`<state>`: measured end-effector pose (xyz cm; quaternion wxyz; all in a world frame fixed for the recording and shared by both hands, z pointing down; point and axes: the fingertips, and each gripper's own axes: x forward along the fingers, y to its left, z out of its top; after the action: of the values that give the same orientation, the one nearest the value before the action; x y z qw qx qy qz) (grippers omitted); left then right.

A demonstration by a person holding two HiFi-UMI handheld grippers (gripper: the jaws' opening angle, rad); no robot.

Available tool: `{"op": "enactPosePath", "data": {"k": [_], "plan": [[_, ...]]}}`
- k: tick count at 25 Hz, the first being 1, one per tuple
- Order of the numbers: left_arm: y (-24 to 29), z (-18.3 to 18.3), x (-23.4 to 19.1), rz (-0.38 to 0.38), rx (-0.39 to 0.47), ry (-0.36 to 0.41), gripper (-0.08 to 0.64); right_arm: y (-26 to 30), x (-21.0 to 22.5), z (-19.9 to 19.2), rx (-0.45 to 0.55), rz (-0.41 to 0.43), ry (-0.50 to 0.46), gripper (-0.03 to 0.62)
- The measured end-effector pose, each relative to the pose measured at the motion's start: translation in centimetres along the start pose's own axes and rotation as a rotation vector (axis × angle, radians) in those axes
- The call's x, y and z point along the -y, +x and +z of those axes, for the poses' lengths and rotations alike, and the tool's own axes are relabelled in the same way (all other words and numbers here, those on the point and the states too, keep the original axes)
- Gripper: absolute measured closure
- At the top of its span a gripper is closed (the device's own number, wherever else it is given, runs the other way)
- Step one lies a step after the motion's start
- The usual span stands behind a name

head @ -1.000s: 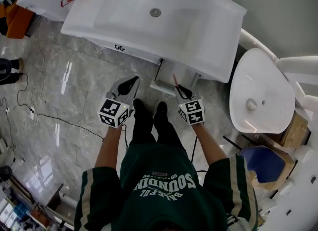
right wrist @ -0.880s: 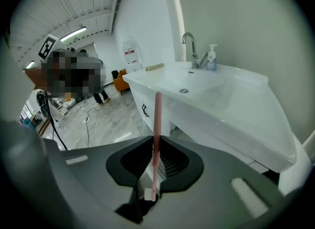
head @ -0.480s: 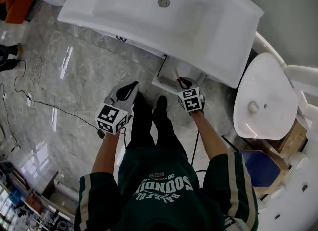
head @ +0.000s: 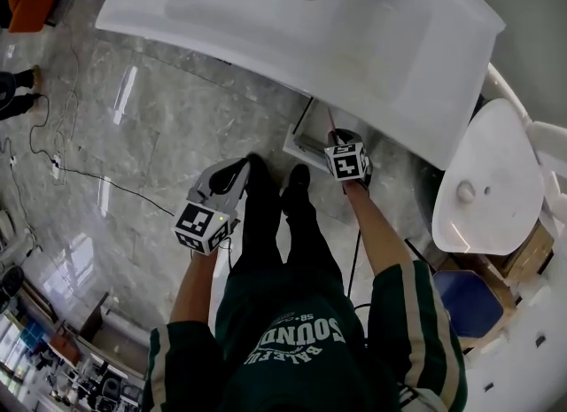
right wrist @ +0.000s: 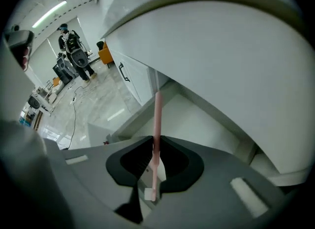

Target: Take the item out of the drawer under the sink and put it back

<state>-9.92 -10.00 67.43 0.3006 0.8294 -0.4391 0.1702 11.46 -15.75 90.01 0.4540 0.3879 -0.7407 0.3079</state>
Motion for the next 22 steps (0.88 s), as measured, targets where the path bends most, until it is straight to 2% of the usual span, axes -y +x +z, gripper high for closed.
{"op": "enactPosePath", "data": {"k": [9, 14, 18, 22], "plan": [[-0.7, -2.5, -1.8, 0.009, -0.033, -0.017, 0.509, 4.9, 2.4, -0.6, -0.052, -0.066, 0.098, 0.543], [-0.5, -2.5, -2.2, 0.001, -0.025, -0.028, 0.509, 6.8, 3.0, -1.5, -0.090, -0.072, 0.136, 0.543], [-0.7, -2.3, -2.8, -0.001, -0.027, -0.025, 0.509, 6.3, 2.9, -0.8, -0.110, -0.084, 0.135, 0.541], [-0.8, -1.9, -3.2, -0.006, -0.025, -0.020, 0.509, 6.7, 2.9, -1.2, -0.127, -0.074, 0.176, 0.541]]}}
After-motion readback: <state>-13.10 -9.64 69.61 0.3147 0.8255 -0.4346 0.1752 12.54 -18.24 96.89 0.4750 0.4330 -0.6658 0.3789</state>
